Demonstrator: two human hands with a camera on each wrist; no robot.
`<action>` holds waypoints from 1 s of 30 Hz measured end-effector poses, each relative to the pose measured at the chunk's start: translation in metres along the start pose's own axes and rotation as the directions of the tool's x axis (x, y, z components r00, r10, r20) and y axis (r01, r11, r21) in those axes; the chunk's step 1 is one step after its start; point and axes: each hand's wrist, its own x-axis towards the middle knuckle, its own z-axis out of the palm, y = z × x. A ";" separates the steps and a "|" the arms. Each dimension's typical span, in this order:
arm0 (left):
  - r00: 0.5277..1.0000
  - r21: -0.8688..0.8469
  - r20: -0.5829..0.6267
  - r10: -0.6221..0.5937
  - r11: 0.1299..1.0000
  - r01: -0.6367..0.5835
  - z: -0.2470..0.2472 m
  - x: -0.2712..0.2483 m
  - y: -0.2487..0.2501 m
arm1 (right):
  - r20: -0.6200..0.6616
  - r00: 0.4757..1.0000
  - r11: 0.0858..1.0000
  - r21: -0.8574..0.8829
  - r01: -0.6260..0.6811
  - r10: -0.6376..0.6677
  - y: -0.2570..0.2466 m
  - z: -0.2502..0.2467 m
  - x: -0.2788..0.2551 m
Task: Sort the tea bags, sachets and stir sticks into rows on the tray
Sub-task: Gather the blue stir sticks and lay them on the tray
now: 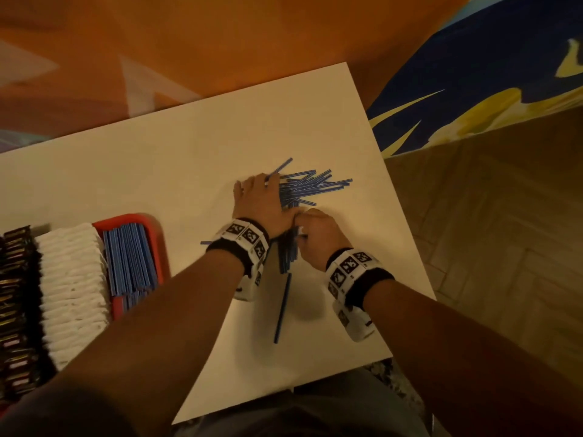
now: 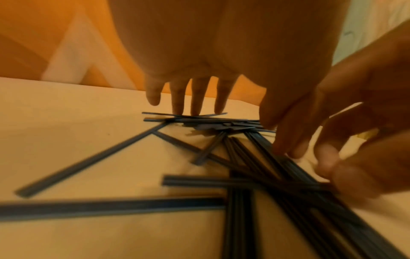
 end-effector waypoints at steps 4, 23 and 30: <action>0.998 0.069 0.065 -0.009 0.998 0.005 0.000 0.000 0.011 | -0.141 0.980 0.990 0.004 -0.142 0.141 0.024 -0.012 0.003; 0.971 -0.145 0.152 -0.183 0.968 0.205 0.012 -0.013 0.053 | -0.071 0.938 0.926 0.202 -0.320 0.340 0.034 -0.011 -0.005; 0.957 -0.046 0.137 -0.256 0.963 0.264 0.014 -0.015 0.047 | -0.037 0.936 0.922 0.191 -0.336 0.349 0.032 -0.010 -0.007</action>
